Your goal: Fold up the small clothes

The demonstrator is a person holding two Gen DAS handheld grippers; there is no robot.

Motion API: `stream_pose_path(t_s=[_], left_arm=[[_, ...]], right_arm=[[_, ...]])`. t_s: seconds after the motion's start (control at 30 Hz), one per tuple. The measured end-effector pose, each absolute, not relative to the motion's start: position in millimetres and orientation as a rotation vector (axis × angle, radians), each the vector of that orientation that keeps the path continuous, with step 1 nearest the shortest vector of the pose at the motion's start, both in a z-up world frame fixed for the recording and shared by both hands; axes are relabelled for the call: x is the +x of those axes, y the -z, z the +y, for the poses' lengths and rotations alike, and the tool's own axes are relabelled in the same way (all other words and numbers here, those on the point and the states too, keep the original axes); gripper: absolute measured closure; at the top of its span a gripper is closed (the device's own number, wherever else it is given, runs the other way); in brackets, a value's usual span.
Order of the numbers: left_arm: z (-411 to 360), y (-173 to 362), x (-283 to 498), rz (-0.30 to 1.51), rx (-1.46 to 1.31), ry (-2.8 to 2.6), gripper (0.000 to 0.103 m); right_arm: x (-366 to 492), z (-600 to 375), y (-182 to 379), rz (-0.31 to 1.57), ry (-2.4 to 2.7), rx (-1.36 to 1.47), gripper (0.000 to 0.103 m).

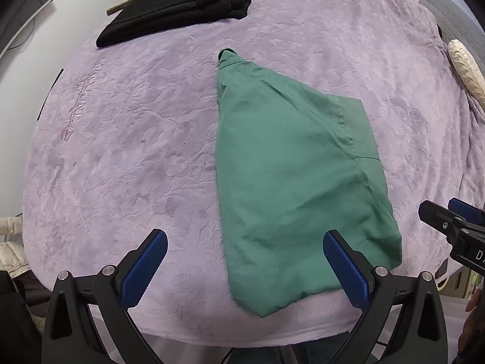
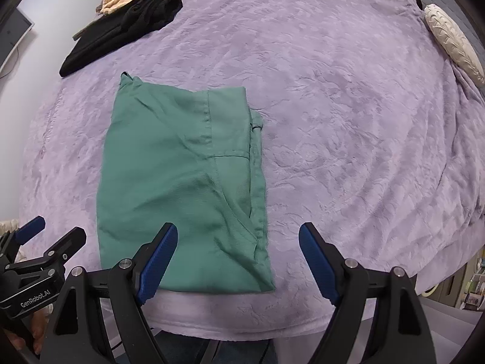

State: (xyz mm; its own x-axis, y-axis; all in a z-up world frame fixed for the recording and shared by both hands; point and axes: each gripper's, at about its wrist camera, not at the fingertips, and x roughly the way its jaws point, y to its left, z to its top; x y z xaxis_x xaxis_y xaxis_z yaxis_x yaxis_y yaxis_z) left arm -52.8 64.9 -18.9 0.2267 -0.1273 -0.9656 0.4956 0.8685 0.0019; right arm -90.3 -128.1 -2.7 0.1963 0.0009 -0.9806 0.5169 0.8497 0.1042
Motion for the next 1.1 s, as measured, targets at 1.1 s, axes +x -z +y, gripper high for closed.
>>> stream_pose_path(t_s=[1.1], left_arm=[[61.0,17.0,-52.1,1.279,0.344,0.45,0.0]], right_arm=[[-87.3,-127.5,1.5,1.34,0.384,0.463,0.018]])
